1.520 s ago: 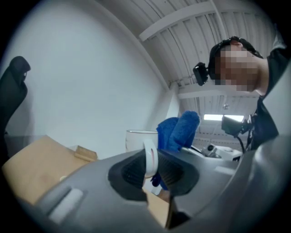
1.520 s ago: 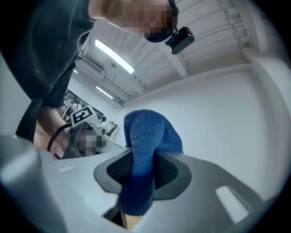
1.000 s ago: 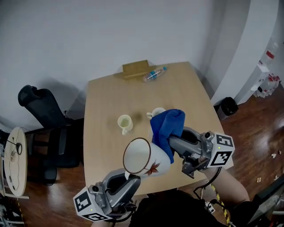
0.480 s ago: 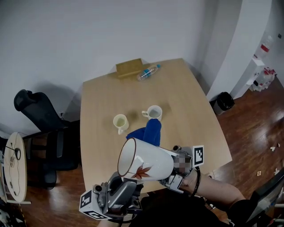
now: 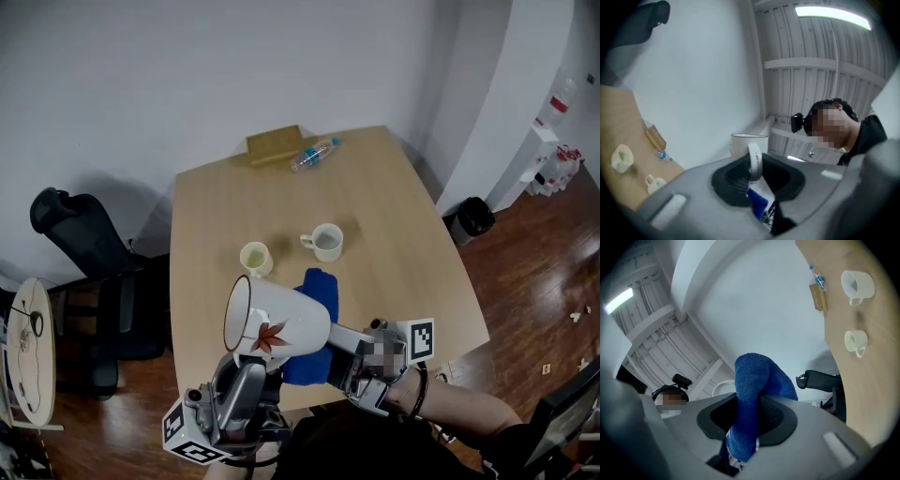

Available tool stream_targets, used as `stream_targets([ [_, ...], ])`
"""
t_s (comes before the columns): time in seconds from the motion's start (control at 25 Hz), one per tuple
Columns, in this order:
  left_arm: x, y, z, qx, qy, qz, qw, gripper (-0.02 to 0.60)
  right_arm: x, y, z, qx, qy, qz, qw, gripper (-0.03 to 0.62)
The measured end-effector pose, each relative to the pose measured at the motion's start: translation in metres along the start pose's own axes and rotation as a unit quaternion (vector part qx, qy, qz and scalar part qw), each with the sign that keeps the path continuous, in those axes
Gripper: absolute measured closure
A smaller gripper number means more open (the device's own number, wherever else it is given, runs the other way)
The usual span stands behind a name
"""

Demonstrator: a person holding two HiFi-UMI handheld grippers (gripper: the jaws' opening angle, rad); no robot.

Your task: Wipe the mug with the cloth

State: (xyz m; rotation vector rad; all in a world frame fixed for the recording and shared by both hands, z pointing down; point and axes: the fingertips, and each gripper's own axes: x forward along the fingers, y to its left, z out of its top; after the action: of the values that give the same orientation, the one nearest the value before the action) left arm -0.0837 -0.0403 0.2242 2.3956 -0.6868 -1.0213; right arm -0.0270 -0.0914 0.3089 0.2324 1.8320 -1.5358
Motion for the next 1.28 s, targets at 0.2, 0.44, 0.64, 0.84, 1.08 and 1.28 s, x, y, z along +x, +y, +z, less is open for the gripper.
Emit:
stream_targets([
  [0.2, 0.002, -0.004, 0.0, 0.105, 0.049, 0.02, 0.993, 0.522, -0.017, -0.018, 0.016, -0.038, -0.018, -0.071, 0.997, 0.487],
  [0.44, 0.006, 0.014, -0.025, 0.185, 0.136, 0.067, 0.9708, 0.522, -0.032, -0.063, -0.008, -0.148, 0.128, -0.226, 0.954, 0.487],
  [0.64, -0.007, 0.043, -0.04, 0.203, 0.17, 0.126, 0.9561, 0.522, -0.036, -0.054, -0.01, -0.239, 0.169, -0.229, 0.928, 0.487],
  [0.84, -0.018, 0.055, -0.038, 0.17, 0.17, 0.141, 0.9603, 0.522, -0.051, -0.049, 0.015, -0.358, 0.175, -0.275, 0.875, 0.488],
  [1.08, -0.015, 0.06, -0.046, 0.186, 0.173, 0.161, 0.9537, 0.522, -0.041, -0.067, -0.008, -0.35, 0.213, -0.29, 0.865, 0.489],
  [1.28, -0.021, 0.075, -0.049, 0.206, 0.181, 0.192, 0.9423, 0.522, -0.053, -0.072, -0.029, -0.331, 0.235, -0.285, 0.868, 0.49],
])
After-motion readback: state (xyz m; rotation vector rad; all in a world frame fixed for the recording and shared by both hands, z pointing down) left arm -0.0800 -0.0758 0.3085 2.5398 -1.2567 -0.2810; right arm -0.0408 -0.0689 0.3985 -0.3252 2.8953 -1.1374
